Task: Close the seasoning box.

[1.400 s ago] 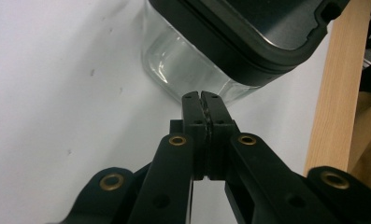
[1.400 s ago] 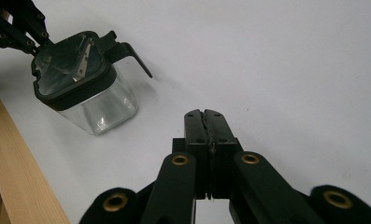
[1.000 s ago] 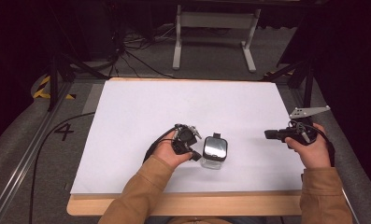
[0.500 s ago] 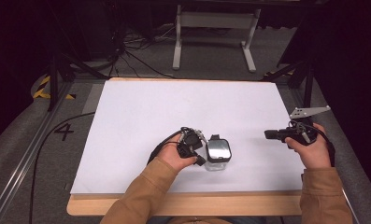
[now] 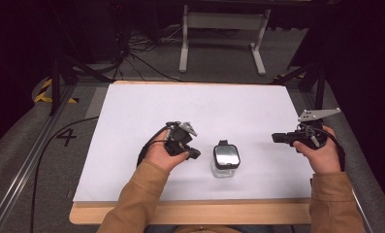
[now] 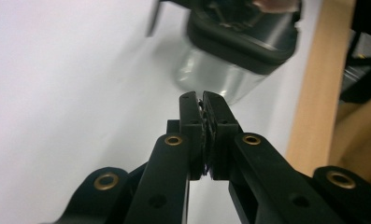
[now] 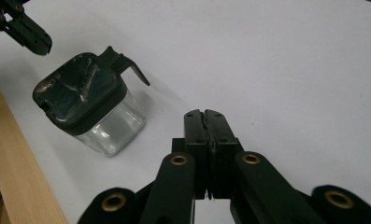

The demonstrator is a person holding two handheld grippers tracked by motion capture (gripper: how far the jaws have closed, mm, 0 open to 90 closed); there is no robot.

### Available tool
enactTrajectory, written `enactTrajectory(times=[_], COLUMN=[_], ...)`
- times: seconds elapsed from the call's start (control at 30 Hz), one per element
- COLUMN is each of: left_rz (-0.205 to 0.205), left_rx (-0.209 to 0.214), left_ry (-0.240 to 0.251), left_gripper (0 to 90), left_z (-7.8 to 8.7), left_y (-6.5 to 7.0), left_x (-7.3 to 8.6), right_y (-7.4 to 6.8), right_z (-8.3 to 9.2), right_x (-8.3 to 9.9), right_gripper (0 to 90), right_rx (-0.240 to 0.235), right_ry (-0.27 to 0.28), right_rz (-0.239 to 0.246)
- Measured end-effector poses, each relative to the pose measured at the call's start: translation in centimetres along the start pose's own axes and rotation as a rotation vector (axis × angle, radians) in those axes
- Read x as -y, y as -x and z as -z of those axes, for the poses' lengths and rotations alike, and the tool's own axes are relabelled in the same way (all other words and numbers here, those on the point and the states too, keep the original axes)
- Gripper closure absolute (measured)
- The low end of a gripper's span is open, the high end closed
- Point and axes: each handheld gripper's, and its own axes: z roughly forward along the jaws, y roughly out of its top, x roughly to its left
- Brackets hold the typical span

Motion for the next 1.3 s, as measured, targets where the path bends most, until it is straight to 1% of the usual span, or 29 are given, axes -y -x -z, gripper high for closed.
enactTrajectory(times=[0.03,0.07,0.1,0.13,0.17,0.23,0.3,0.33,0.4,0.43,0.47,0.53,0.57,0.6,0.63,0.67,0.7,0.73,0.8,0.83,0.87,0.9,0.97,1.0,1.03,1.13,1.17,1.2,1.3], left_rz=[0.034,0.034,0.062,0.076,0.086,0.124,0.153,0.153,0.194,0.206,0.224,0.229,0.244,0.254,0.248,0.256,0.256,0.265,0.265,0.252,0.235,0.235,0.25,0.259,0.253,0.265,0.266,0.269,0.262], left_rx=[-0.027,-0.027,-0.041,-0.06,-0.081,-0.118,-0.143,-0.143,-0.195,-0.207,-0.212,-0.214,-0.233,-0.251,-0.26,-0.267,-0.267,-0.274,-0.285,-0.32,-0.33,-0.33,-0.323,-0.316,-0.32,-0.31,-0.313,-0.31,-0.312], left_ry=[0.018,0.018,0.04,0.053,0.048,0.067,0.082,0.082,0.106,0.108,0.117,0.122,0.126,0.13,0.131,0.134,0.134,0.145,0.145,0.145,0.143,0.143,0.156,0.147,0.136,0.134,0.141,0.141,0.138], left_gripper=[86.3,85.8,85.8,84.2,83.2,82.2,80.8,80.1,77.8,76.2,75.5,73.2,71.6,70.7,69.5,68.3,67.4,67.4,63.7,60.4,60.0,59.1,58.4,58.1,57.8,57.1,56.8,56.9,56.6], left_z=[1.0,1.0,1.6,2.0,2.6,3.8,4.7,4.7,5.4,5.6,5.7,5.8,5.8,5.8,5.7,5.5,5.5,5.3,4.9,4.5,4.2,4.2,3.5,3.2,3.1,2.8,2.5,2.3,2.0], left_y=[-0.6,-0.6,-0.9,-1.2,-1.4,-2.2,-2.6,-2.6,-3.2,-3.4,-3.6,-4.0,-4.5,-4.8,-5.2,-5.4,-5.4,-5.7,-6.3,-6.8,-7.1,-7.1,-7.5,-7.8,-8.0,-8.3,-8.5,-8.6,-8.7], left_x=[0.7,0.7,1.2,1.6,2.0,3.3,4.1,4.1,5.3,5.7,6.0,6.3,6.9,7.2,7.5,7.8,7.8,8.1,8.6,8.9,9.2,9.2,9.7,9.8,9.9,10.1,10.2,10.2,10.0], right_y=[0.0,0.0,0.1,0.3,0.4,0.7,1.0,1.0,1.6,1.8,2.1,2.3,2.8,3.1,3.4,3.7,4.0,4.0,4.6,5.1,5.3,5.3,5.9,6.0,6.2,6.4,6.5,6.6,6.8], right_z=[-0.2,-0.2,-0.3,-0.5,-0.6,-0.8,-1.1,-1.1,-1.7,-2.0,-2.2,-2.5,-3.0,-3.2,-3.4,-3.7,-4.0,-4.0,-4.7,-5.2,-5.4,-5.4,-6.1,-6.3,-6.5,-6.8,-7.3,-7.5,-8.0], right_x=[-0.3,-0.3,-0.4,-0.7,-0.9,-1.1,-1.3,-1.3,-1.3,-1.3,-1.3,-1.2,-1.0,-0.8,-0.5,-0.3,0.0,0.0,0.7,1.1,1.3,1.3,2.1,2.3,2.5,2.9,3.4,3.5,4.2], right_gripper=[86.1,86.1,84.9,80.7,80.7,76.5,74.0,74.0,69.6,67.8,65.7,63.4,59.0,58.1,56.7,55.2,55.1,55.1,55.1,55.1,55.0,55.0,54.9,54.7,54.7,54.4,54.2,54.1,53.7], right_rx=[-0.001,-0.001,0.0,0.009,0.016,0.036,0.047,0.047,0.066,0.073,0.079,0.09,0.115,0.129,0.142,0.155,0.166,0.166,0.172,0.17,0.169,0.169,0.18,0.18,0.187,0.194,0.198,0.202,0.194], right_ry=[0.002,0.002,0.004,0.012,0.016,0.018,0.022,0.022,0.02,0.017,0.013,0.013,0.01,0.005,0.003,-0.001,-0.008,-0.008,-0.033,-0.044,-0.049,-0.049,-0.061,-0.061,-0.063,-0.063,-0.077,-0.082,-0.071], right_rz=[0.002,0.002,0.004,0.006,0.003,0.001,-0.011,-0.011,-0.038,-0.046,-0.054,-0.062,-0.073,-0.075,-0.074,-0.073,-0.072,-0.072,-0.074,-0.088,-0.088,-0.088,-0.103,-0.105,-0.102,-0.095,-0.082,-0.083,-0.081])
